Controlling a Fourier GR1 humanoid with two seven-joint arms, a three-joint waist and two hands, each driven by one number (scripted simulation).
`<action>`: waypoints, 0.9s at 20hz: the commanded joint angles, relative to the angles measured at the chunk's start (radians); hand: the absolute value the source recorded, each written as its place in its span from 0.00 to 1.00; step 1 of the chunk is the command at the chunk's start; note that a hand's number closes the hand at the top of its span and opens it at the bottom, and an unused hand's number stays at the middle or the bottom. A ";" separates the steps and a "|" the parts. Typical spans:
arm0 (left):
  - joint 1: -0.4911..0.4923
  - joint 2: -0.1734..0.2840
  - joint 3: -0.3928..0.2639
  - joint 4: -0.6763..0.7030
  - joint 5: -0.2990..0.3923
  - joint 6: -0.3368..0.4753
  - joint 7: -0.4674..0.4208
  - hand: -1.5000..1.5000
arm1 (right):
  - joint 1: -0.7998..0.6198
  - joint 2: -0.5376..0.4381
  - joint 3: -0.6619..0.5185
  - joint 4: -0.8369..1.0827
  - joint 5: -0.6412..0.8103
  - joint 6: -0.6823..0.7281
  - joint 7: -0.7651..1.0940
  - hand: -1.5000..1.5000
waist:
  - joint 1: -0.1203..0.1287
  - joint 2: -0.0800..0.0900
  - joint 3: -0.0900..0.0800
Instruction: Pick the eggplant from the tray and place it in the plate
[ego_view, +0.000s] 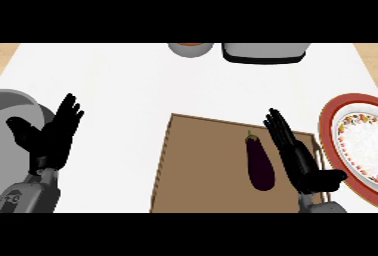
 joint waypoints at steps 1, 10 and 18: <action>-0.005 -0.008 -0.018 0.030 -0.023 -0.017 0.011 0.50 | -0.111 -0.054 -0.039 0.076 -0.043 0.092 0.087 1.00 | 0.007 -0.053 0.013; -0.045 0.009 -0.083 -0.002 -0.085 -0.050 -0.013 0.50 | -0.279 -0.230 -0.152 0.281 0.025 0.195 -0.091 0.00 | 0.022 -0.044 0.017; -0.028 0.055 -0.030 -0.022 -0.069 -0.114 0.002 0.50 | -0.298 -0.348 0.019 0.451 0.275 0.420 -0.382 0.00 | 0.017 -0.054 0.014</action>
